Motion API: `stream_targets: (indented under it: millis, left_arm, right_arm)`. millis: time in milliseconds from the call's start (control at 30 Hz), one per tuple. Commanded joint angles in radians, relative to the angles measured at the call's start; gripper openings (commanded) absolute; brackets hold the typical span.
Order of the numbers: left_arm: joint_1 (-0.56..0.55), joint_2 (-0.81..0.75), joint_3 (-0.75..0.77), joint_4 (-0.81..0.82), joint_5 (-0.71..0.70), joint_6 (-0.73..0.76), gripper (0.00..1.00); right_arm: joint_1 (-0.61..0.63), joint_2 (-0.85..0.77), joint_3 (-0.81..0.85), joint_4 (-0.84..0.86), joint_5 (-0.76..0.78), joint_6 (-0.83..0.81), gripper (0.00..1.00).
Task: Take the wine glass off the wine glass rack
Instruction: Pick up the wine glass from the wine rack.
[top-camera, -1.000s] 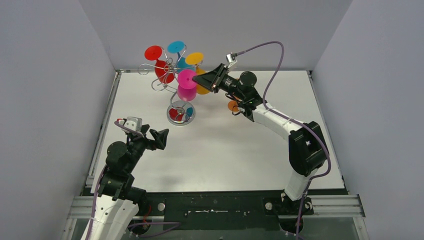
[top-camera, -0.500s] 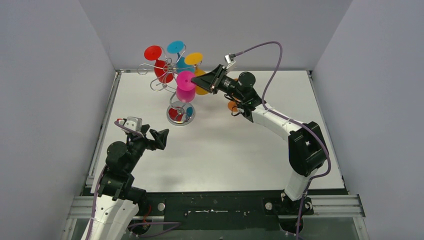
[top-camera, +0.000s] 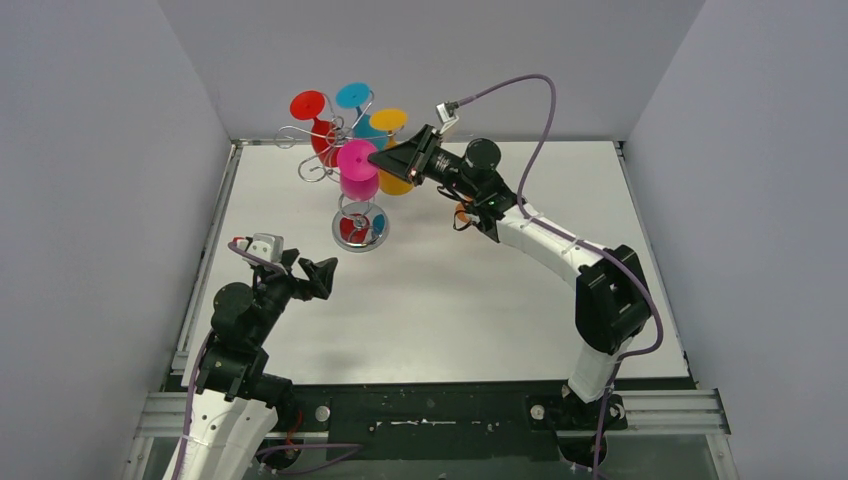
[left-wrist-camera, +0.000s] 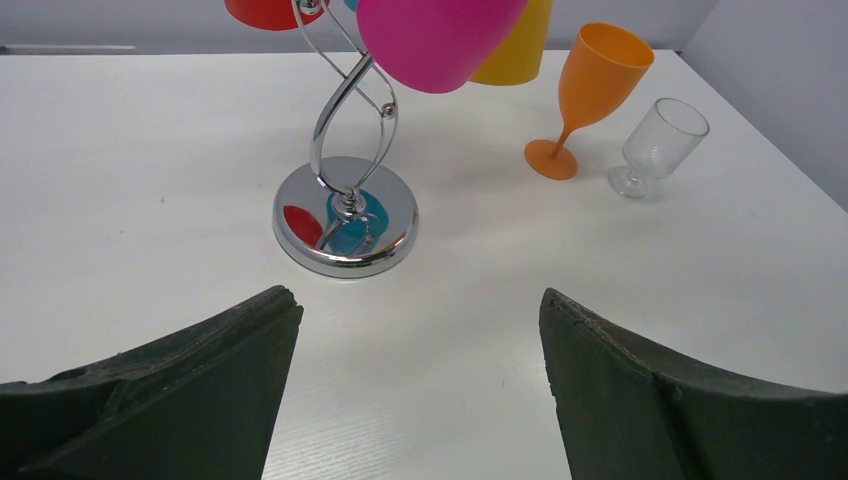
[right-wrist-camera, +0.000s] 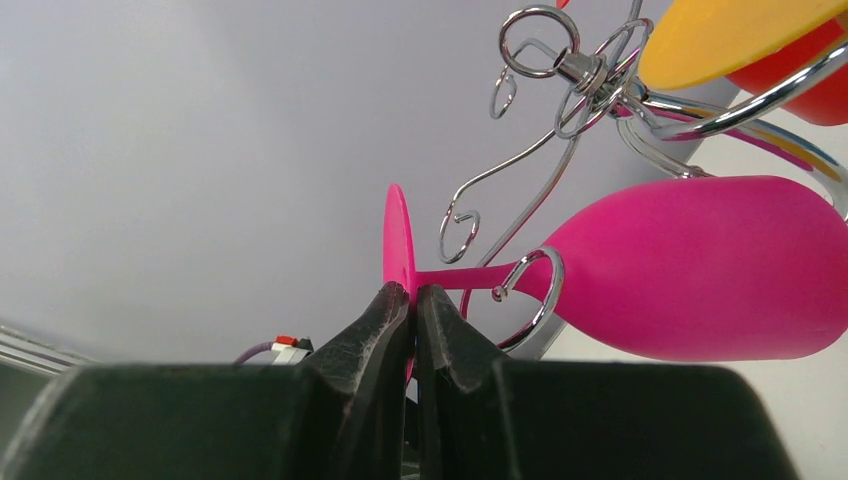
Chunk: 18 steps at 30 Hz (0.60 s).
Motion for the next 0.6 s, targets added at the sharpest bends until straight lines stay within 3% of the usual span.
stream_targets:
  millis: [0,567]
  left_arm:
    - [0.01,0.004,0.022,0.021,0.02,-0.008,0.87]
    - [0.013,0.008,0.022,0.021,0.022,-0.008,0.87]
  right_arm:
    - [0.002,0.011,0.068,0.012,0.037,-0.025,0.0]
    - [-0.013,-0.004,0.072,-0.065,0.132,-0.097,0.0]
